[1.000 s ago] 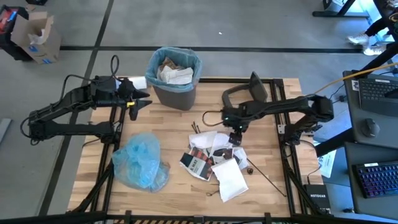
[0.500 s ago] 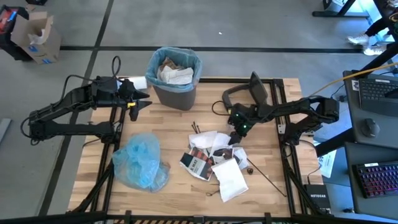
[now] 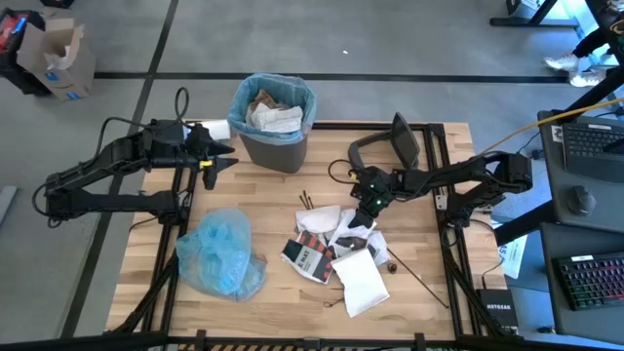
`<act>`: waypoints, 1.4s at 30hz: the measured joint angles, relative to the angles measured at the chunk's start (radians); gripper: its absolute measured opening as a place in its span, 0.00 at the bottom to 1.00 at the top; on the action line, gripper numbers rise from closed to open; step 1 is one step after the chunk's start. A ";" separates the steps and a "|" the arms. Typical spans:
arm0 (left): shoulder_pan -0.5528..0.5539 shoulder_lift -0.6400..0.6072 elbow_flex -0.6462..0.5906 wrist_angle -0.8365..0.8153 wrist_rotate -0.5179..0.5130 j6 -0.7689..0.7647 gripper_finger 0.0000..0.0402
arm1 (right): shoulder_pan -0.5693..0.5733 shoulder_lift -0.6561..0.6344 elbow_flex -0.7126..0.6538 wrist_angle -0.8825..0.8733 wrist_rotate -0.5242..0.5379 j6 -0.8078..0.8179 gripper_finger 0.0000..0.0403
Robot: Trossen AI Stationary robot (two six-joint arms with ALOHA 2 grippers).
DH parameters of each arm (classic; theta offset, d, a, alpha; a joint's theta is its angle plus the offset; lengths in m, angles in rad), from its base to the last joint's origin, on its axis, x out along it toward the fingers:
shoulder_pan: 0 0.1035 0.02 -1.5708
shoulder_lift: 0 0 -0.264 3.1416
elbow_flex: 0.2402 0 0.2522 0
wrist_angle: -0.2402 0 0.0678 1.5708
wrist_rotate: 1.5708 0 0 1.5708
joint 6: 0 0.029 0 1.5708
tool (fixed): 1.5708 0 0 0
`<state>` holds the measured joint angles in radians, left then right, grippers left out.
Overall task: Pick and place trash into bin
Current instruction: Put the piece of white notebook into the trash bin
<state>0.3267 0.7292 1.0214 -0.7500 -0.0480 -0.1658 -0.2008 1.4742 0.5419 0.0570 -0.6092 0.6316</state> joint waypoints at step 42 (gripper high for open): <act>0.000 0.000 0.000 0.059 0.000 0.012 0.41 | -0.077 0.154 0.888 0.405 0.758 -0.810 0.00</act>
<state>0.3270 0.7292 1.0210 -0.6910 -0.0482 -0.1542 -0.2782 1.6280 1.4303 0.4618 0.1490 -0.1779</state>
